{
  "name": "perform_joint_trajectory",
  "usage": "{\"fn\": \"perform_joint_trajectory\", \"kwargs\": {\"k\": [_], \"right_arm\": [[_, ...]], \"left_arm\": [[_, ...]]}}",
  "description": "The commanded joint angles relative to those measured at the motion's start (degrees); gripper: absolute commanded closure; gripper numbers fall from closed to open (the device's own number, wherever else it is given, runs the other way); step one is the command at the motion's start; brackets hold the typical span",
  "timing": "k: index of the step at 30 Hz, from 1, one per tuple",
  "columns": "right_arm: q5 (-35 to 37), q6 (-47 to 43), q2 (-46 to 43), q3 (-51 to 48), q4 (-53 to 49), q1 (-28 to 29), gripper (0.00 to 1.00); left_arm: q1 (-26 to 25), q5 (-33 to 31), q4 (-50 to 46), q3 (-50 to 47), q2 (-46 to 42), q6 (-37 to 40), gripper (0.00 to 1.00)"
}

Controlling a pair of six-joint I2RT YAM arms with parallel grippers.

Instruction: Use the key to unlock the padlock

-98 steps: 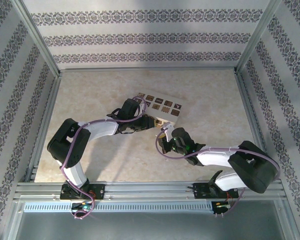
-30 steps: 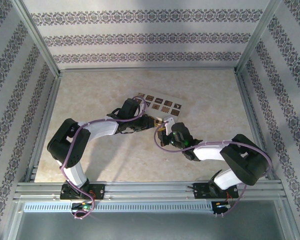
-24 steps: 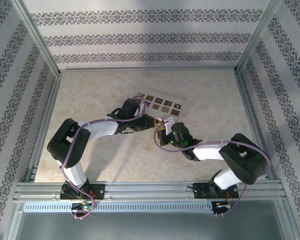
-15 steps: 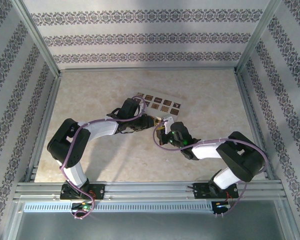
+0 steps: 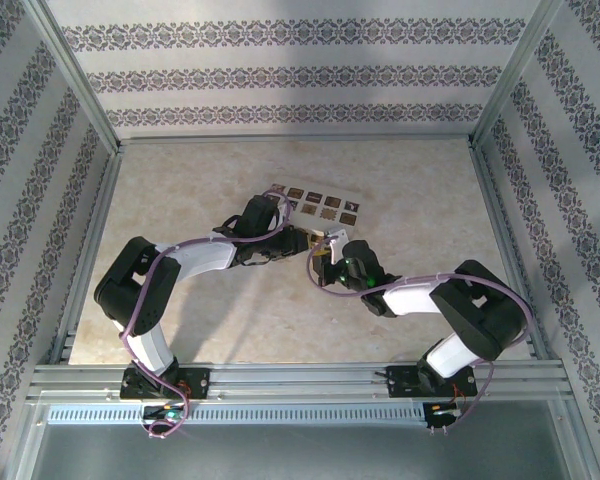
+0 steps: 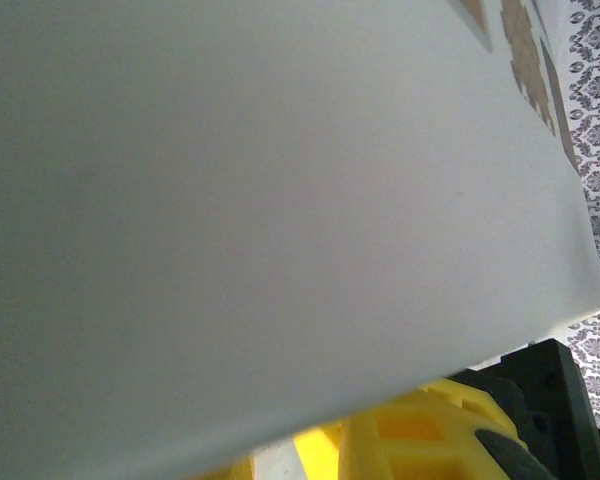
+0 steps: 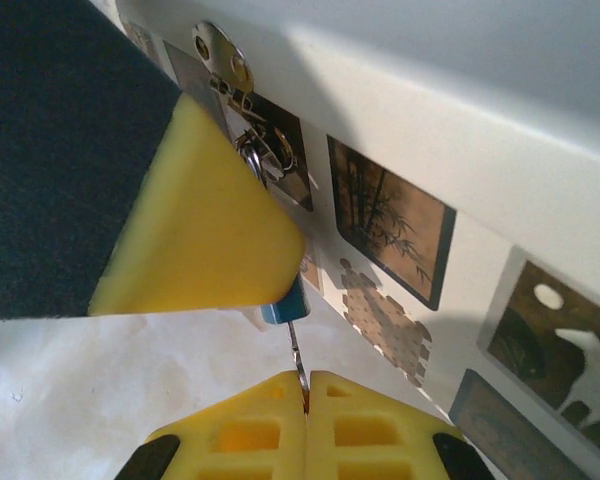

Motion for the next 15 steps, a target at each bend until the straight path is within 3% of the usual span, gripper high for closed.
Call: {"fn": "perform_joint_trajectory", "kwargs": {"k": [1,15], "right_arm": [[-3.0,1.39,0.31,4.59,10.97,-0.07,1.0],[-5.89,5.94,2.25,6.02,19.05,-2.1,1.0]], "left_arm": [[-1.25,4.83,2.27,0.53,-1.37,-1.43,0.79],[-1.28,5.04,3.49,0.26,-0.92,-2.25,0.79]]}}
